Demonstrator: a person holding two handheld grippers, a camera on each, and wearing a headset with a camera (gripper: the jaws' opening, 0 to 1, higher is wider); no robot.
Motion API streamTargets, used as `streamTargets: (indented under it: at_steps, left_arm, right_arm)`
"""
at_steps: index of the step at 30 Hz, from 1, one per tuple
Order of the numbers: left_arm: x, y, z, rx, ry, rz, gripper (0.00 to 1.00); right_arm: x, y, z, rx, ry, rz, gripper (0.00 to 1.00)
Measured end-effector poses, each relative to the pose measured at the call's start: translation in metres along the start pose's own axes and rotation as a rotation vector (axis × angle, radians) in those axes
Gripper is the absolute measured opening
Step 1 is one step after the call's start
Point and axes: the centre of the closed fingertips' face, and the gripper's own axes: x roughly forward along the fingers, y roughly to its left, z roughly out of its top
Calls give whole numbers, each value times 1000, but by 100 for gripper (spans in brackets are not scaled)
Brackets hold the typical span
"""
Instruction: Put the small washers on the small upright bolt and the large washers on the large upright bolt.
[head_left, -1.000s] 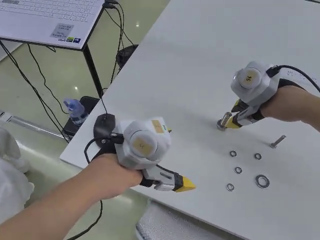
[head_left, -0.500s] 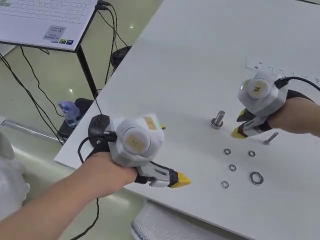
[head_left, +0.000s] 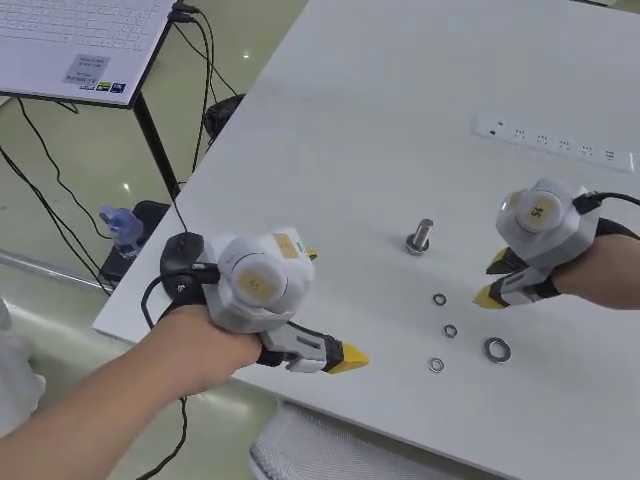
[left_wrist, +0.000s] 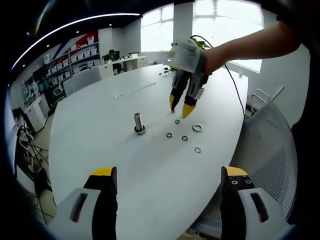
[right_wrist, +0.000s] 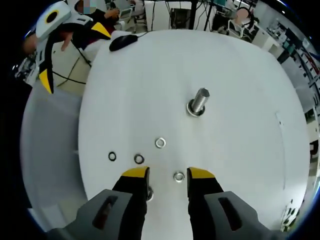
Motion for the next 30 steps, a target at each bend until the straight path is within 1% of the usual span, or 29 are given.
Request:
streamTargets:
  at_steps: [2,4,8,14,16,18,21,25,28,30]
  left_arm:
    - [0,0,0,0,0,1,85]
    - [0,1,1,-1,-3,1,85]
    - [0,1,3,4,-4,1,85]
    - [-2,2,3,2,-3,6,86]
    - [-2,1,3,2,-2,4,86]
    - [-2,0,4,4,0,2,87]
    - [-1,-1,3,4,6,0,88]
    - [0,-5,0,3,17,-8,90]
    - [1,-6,-5,-1,37,-15,93]
    - [1,-6,-6,-5,44,-16,93]
  right_arm:
    - [2,5,-11,-2,16,-5,31]
    - [4,12,-20,19,18,4,31]
    - [9,19,-36,50,32,9,32]
    - [12,31,-43,65,31,18,32]
    - [15,33,-47,65,40,16,32]
    - [17,34,-50,72,42,13,32]
    - [20,34,-52,86,26,-3,38]
    - [26,39,-60,92,38,2,37]
    - [33,37,-65,104,35,-1,37]
    - [35,37,-66,112,35,-3,37]
